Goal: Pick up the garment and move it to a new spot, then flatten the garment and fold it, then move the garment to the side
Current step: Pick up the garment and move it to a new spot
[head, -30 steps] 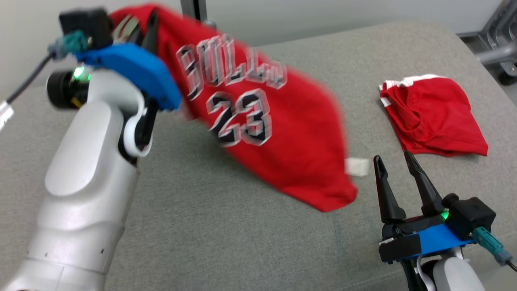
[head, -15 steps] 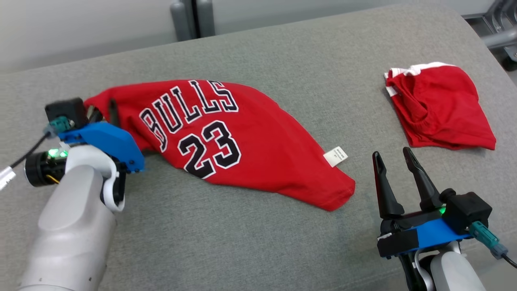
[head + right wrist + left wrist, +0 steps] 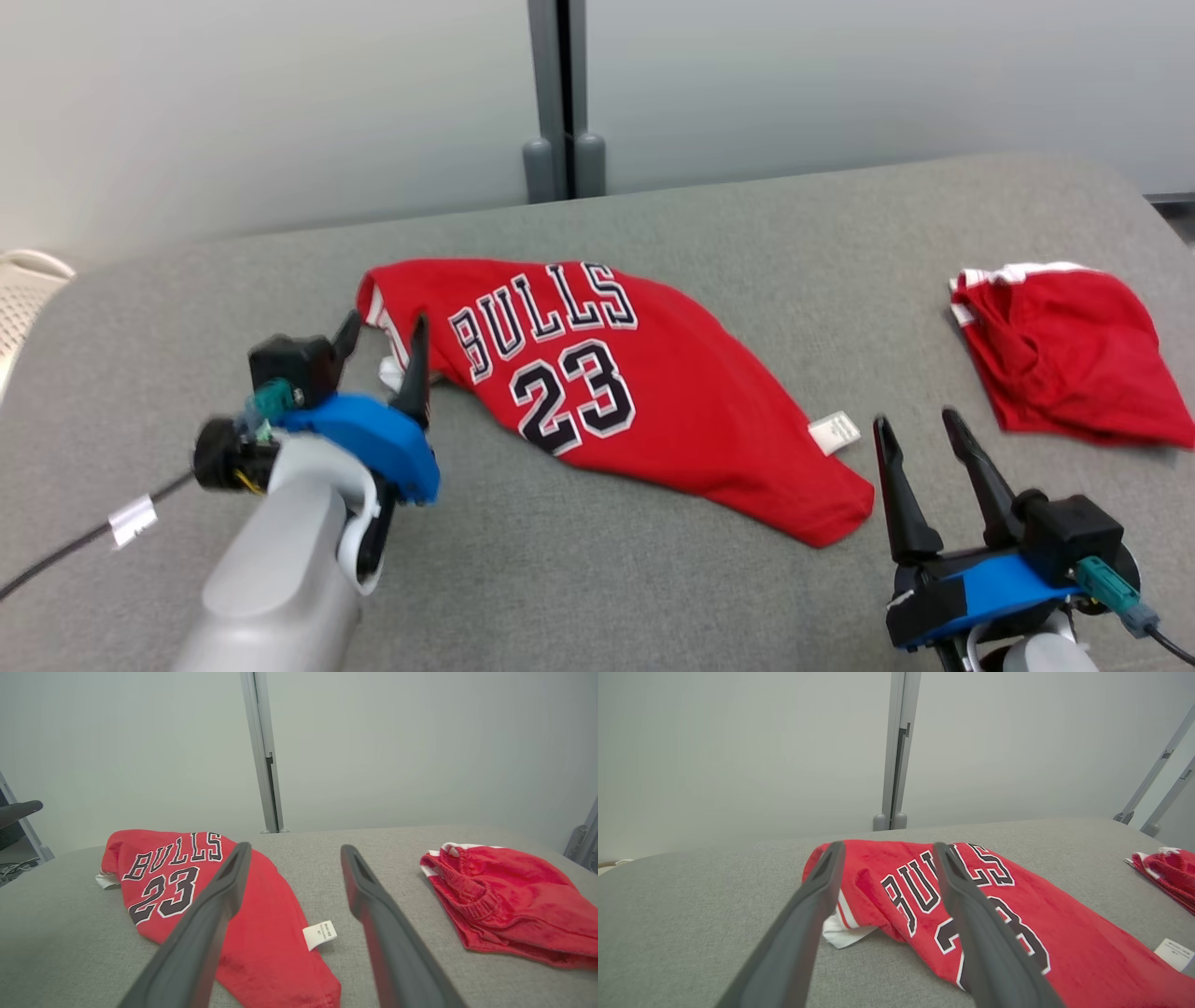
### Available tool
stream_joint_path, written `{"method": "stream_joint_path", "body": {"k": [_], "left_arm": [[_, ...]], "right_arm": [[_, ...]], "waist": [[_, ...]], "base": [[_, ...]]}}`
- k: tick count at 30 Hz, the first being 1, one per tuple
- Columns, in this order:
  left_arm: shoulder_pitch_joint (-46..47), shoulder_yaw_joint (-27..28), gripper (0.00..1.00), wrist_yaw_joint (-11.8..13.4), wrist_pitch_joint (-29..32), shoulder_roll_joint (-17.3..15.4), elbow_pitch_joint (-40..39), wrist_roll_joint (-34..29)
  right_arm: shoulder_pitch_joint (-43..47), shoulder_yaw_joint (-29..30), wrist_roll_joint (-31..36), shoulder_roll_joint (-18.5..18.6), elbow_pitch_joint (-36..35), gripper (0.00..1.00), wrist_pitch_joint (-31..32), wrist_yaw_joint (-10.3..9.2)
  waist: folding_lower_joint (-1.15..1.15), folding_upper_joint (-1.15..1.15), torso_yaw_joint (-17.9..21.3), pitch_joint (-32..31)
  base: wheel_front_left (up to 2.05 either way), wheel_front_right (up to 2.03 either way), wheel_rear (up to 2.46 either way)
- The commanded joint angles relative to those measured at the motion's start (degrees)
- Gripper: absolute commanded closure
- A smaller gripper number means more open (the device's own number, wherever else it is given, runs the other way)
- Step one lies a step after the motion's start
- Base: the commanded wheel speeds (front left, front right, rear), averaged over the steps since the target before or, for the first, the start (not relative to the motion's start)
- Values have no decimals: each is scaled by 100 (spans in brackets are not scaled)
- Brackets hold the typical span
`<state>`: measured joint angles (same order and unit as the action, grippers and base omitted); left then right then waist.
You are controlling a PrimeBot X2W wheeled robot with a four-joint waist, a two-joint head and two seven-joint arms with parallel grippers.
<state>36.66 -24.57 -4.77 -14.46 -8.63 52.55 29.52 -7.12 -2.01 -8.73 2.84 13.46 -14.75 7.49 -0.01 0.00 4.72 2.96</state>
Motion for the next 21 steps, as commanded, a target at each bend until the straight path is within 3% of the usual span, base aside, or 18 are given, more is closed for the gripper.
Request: {"method": "stream_joint_path", "body": {"k": [1,4,13,21], "left_arm": [[-253,-21,0,-12,-49,37,-158,-51],[-683,-2,0,45,-75,55,-570,-120],[-2338,559,0,624,-79,-78,-2320,-402],[-3409,962,0,1015,-80,-13,-3169,-662]], "right_arm": [[130,61,69,11,42,0,10,1],[250,133,150,11,109,0,45,1],[482,117,220,12,154,0,13,1],[600,105,91,11,176,0,-33,2]], "waist": [[1,0,-57,-134],[1,0,-190,-314],[1,0,-417,-461],[1,0,-474,-470]], "base": [[0,0,0],[0,0,0],[0,0,0],[0,0,0]]}}
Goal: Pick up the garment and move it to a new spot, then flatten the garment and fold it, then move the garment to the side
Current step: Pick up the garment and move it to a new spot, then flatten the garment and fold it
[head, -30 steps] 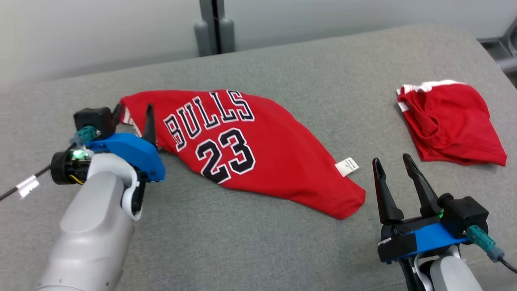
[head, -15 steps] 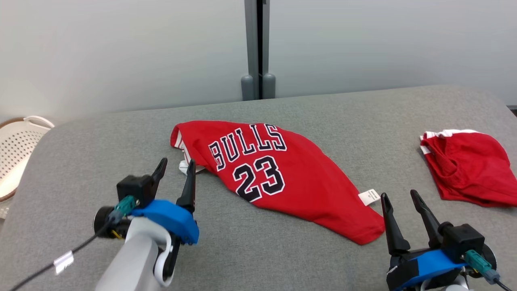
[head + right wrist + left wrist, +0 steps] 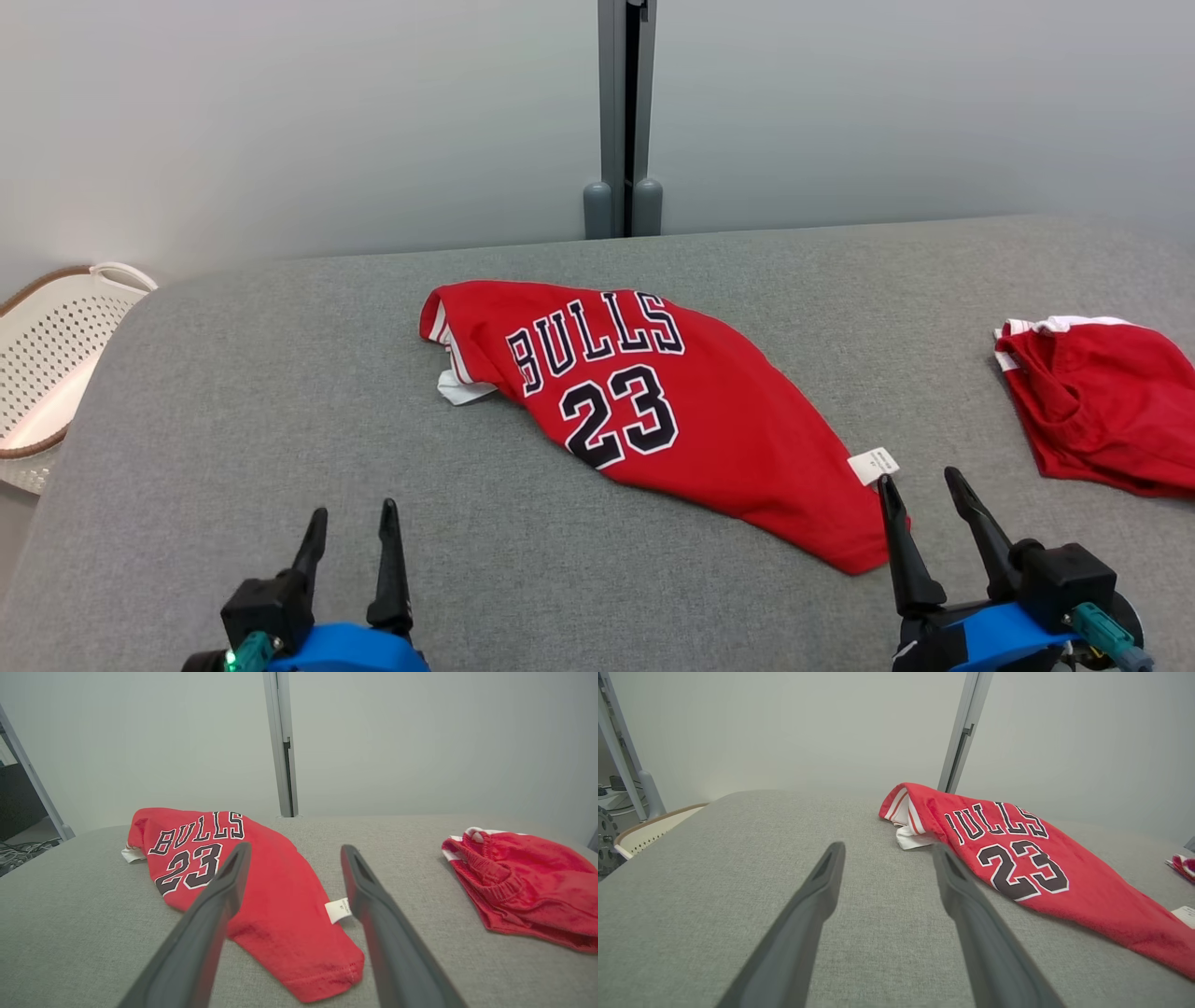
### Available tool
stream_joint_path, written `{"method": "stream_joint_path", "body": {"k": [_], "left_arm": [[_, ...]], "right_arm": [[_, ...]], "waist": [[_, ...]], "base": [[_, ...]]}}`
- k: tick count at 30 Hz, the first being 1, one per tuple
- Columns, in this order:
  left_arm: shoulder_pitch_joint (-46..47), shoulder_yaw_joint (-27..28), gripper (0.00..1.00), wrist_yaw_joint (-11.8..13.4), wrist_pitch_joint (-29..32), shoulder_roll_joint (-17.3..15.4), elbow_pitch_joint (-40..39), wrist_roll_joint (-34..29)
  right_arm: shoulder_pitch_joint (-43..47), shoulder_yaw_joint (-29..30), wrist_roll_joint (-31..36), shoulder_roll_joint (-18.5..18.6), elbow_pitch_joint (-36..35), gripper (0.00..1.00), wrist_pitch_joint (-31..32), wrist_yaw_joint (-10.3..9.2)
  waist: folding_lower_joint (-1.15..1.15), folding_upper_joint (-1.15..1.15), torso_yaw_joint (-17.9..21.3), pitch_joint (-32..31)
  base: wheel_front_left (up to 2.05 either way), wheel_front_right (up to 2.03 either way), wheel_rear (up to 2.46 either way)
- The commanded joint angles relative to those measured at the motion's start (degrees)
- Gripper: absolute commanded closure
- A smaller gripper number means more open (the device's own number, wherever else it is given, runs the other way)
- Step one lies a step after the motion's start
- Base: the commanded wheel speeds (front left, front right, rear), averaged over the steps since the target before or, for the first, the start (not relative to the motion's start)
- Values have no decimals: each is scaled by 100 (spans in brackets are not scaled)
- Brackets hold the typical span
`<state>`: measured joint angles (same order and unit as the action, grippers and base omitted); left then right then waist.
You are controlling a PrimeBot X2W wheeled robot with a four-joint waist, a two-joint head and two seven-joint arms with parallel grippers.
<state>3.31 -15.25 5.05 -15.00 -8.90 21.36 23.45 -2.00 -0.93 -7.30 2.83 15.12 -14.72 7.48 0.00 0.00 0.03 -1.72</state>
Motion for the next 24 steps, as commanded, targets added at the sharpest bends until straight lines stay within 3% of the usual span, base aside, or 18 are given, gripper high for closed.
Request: {"method": "stream_joint_path", "body": {"k": [1,24], "left_arm": [[-150,48,0,44,-26,46,-92,-66],[-307,215,0,-13,-27,157,-177,-186]], "right_arm": [[100,-12,-76,12,19,0,-42,2],[54,-66,-117,12,140,0,-55,3]], "waist": [[0,0,-10,-4],[0,0,-52,31]], "base": [[0,0,0],[0,0,0]]}}
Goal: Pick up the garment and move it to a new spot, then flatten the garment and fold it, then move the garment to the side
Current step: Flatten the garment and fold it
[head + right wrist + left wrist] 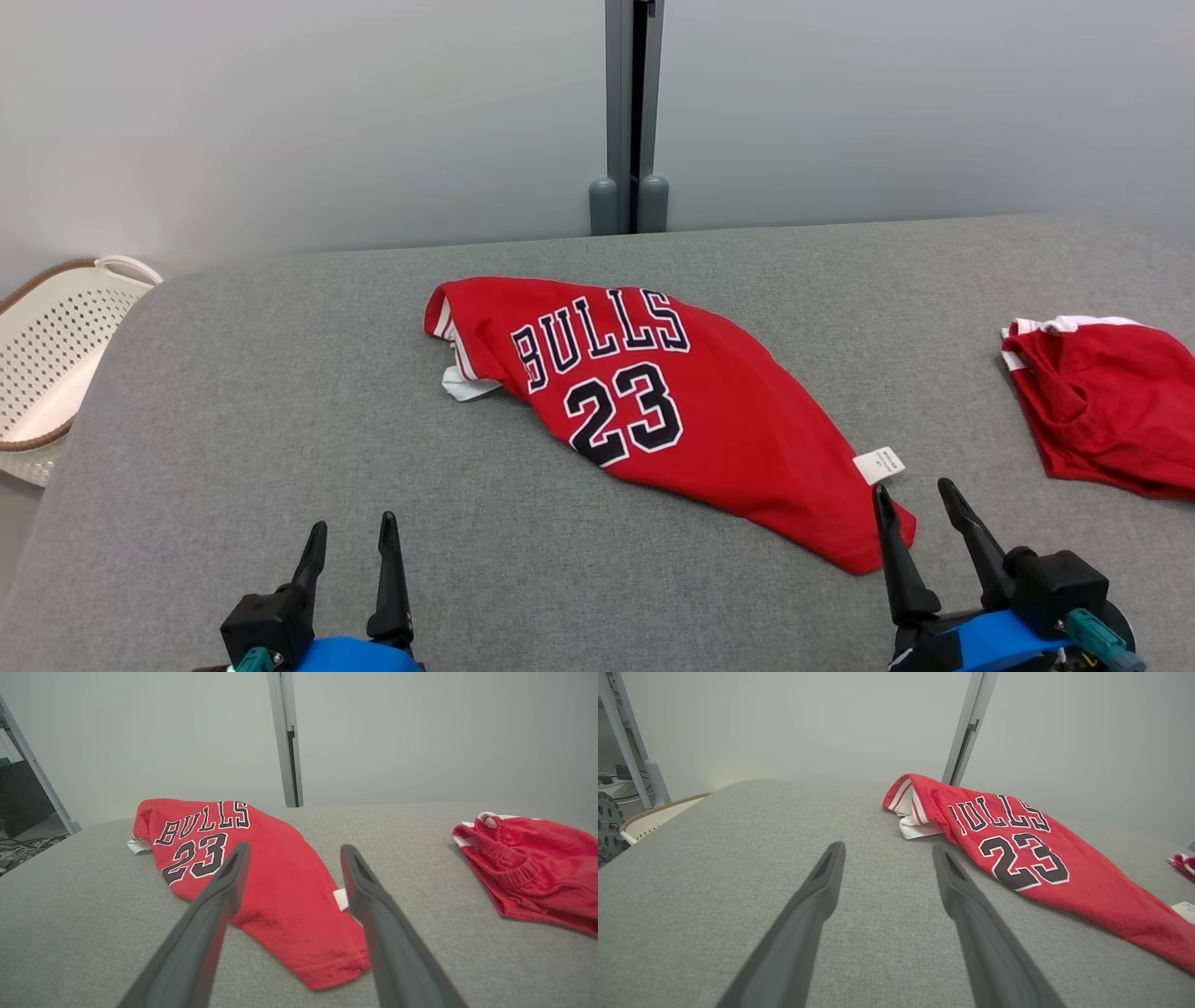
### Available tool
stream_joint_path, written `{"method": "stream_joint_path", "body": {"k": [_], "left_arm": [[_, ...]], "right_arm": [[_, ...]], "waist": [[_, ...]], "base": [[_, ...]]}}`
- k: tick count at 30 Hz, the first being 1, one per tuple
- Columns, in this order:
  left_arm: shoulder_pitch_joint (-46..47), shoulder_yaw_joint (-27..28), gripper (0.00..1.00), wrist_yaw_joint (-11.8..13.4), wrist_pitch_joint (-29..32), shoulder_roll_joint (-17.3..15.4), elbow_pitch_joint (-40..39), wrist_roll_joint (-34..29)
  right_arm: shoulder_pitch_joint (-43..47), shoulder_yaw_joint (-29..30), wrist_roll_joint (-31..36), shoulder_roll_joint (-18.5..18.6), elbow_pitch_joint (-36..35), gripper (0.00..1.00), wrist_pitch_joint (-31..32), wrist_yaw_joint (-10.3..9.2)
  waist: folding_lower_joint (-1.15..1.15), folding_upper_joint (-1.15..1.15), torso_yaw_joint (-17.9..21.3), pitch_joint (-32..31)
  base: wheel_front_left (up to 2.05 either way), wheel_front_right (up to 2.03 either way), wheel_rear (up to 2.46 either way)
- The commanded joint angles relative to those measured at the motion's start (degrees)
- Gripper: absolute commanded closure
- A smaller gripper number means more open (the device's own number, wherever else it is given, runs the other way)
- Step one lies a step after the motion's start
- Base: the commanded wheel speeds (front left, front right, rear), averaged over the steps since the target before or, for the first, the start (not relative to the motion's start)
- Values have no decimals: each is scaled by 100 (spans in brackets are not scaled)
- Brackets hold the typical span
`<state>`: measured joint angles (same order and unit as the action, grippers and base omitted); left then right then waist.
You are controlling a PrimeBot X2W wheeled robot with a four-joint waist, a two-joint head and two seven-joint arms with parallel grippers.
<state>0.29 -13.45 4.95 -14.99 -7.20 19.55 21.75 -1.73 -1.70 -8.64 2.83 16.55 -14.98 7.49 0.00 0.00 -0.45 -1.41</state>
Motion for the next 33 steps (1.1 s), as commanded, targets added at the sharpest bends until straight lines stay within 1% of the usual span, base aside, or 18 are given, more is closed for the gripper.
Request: {"method": "stream_joint_path", "body": {"k": [1,9,13,17,21,25,31,33], "left_arm": [[-7,35,0,-4,-28,-18,11,-23],[24,34,0,-15,-28,-2,6,-58],[132,-22,0,-38,-28,30,-39,-82],[257,-106,0,-62,-28,83,-100,-123],[430,-158,0,-87,-29,131,-153,-171],[582,-228,0,-127,-28,178,-143,-205],[772,-263,0,-147,-29,264,-126,-242],[828,-248,0,-156,-28,285,-127,-261]], "right_arm": [[29,10,19,12,-6,0,-29,1],[-83,75,64,12,62,0,-29,1],[-496,292,373,13,187,0,85,1],[-1126,633,762,19,392,0,353,1],[-1871,869,1008,284,839,0,719,1],[-2581,777,1240,729,1540,0,1139,1],[-3481,519,1036,1179,2629,0,1631,1],[-3722,483,952,1238,2957,0,1705,1]], "waist": [[0,0,-8,3],[0,0,-59,80],[0,0,-186,242],[0,0,-424,515],[0,0,-737,843],[0,0,-1094,1169],[0,0,-1569,1591],[0,0,-1681,1695]], "base": [[0,0,0],[0,0,0],[0,0,0],[0,0,0],[0,0,0],[0,0,0],[0,0,0],[0,0,0]]}}
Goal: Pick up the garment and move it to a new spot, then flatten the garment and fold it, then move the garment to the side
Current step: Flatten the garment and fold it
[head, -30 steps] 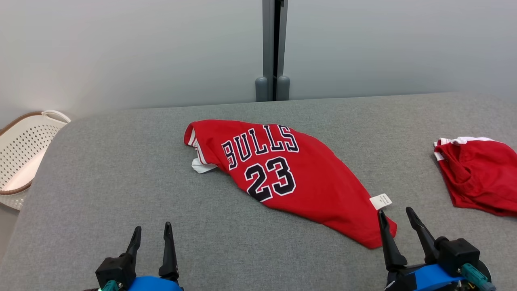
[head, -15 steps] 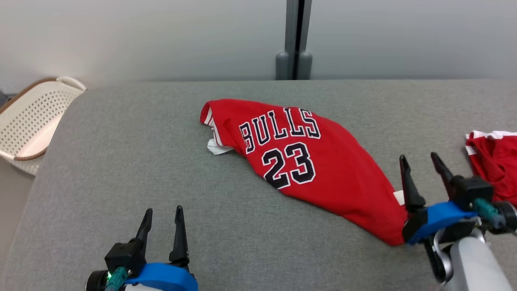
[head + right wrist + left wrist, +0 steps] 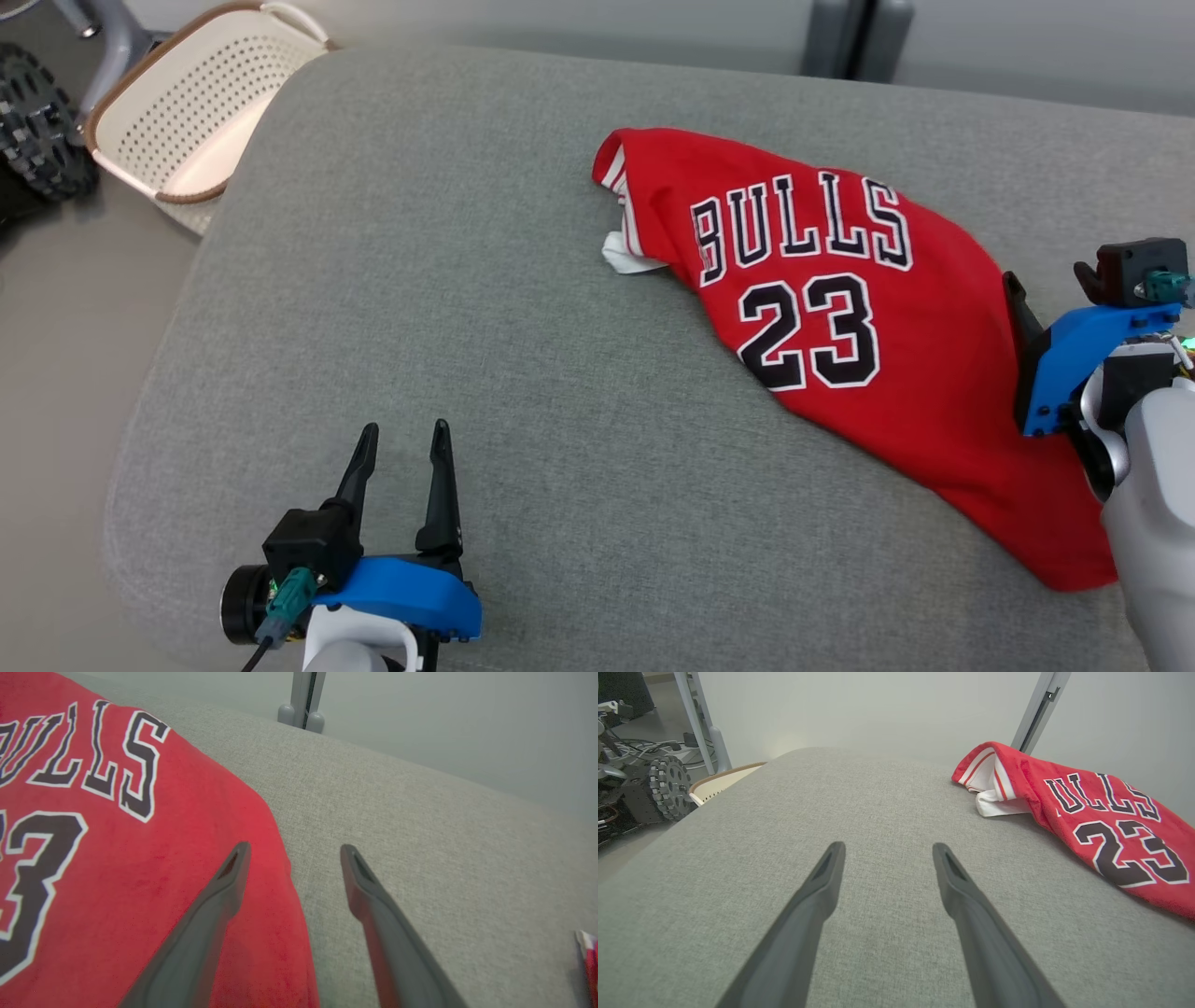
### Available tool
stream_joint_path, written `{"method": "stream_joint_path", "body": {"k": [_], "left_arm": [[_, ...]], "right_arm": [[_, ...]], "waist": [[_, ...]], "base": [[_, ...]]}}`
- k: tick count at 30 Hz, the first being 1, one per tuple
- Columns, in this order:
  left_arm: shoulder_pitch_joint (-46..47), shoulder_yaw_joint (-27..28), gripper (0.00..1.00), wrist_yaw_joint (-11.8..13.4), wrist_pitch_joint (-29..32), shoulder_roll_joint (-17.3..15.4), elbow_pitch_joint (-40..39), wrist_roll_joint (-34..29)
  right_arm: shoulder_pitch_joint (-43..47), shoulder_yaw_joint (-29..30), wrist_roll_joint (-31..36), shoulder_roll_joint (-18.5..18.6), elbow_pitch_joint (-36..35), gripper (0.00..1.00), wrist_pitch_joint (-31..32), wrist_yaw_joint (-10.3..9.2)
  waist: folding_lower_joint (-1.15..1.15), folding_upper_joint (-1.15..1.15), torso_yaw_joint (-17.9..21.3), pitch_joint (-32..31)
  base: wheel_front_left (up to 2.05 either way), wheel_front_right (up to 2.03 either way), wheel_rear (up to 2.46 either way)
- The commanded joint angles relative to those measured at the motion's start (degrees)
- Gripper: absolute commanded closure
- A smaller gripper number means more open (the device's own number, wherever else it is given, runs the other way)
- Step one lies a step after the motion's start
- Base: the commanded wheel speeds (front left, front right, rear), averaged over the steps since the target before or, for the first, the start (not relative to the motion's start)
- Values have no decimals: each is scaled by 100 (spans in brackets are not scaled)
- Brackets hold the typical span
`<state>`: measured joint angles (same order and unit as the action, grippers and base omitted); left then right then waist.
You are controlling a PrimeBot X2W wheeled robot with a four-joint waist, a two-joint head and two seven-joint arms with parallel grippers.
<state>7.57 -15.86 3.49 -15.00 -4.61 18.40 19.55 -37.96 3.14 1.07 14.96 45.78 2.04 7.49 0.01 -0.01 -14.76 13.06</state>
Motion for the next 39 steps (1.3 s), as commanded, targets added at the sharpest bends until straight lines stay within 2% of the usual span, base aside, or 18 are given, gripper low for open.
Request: {"method": "stream_joint_path", "body": {"k": [1,4,13,14,15,16,17,27,33,39], "left_arm": [[127,-4,0,-24,-28,33,-17,-50],[159,12,0,-40,-27,54,-34,-58],[187,101,0,-75,-27,96,5,-139],[190,101,0,-81,-27,99,16,-151],[191,104,0,-90,-27,102,26,-154],[191,101,0,-90,-27,103,35,-165],[189,105,0,-92,-27,102,44,-182],[33,167,0,-131,-27,69,147,-265],[-98,180,0,-135,-27,28,169,-287],[-202,183,0,-118,-27,-26,180,-265]], "right_arm": [[-203,-22,-38,72,185,0,41,1],[-449,-121,-4,178,594,0,62,1],[-915,-199,-296,95,1638,0,86,1],[-946,-204,-321,76,1714,9,64,1],[-973,-217,-336,57,1785,55,37,2],[-996,-253,-365,27,1845,72,19,1],[-1022,-302,-393,-11,1876,100,-62,2],[-1198,-996,-668,-204,1755,100,-1268,1],[-729,-2181,-902,-615,1245,100,-1601,1],[0,-3397,-1528,-928,435,100,-1670,1]], "waist": [[-1,1,-302,297],[-1,1,-420,417],[-1,1,-440,486],[-1,1,-426,478],[-1,1,-408,468],[-1,1,-391,458],[-1,1,-373,447],[-1,1,-70,47],[-1,1,125,-276],[-1,1,228,-500]], "base": [[0,0,0],[0,0,0],[0,0,0],[0,0,0],[0,0,0],[0,0,0],[0,0,0],[0,0,0],[0,0,0],[0,0,0]]}}
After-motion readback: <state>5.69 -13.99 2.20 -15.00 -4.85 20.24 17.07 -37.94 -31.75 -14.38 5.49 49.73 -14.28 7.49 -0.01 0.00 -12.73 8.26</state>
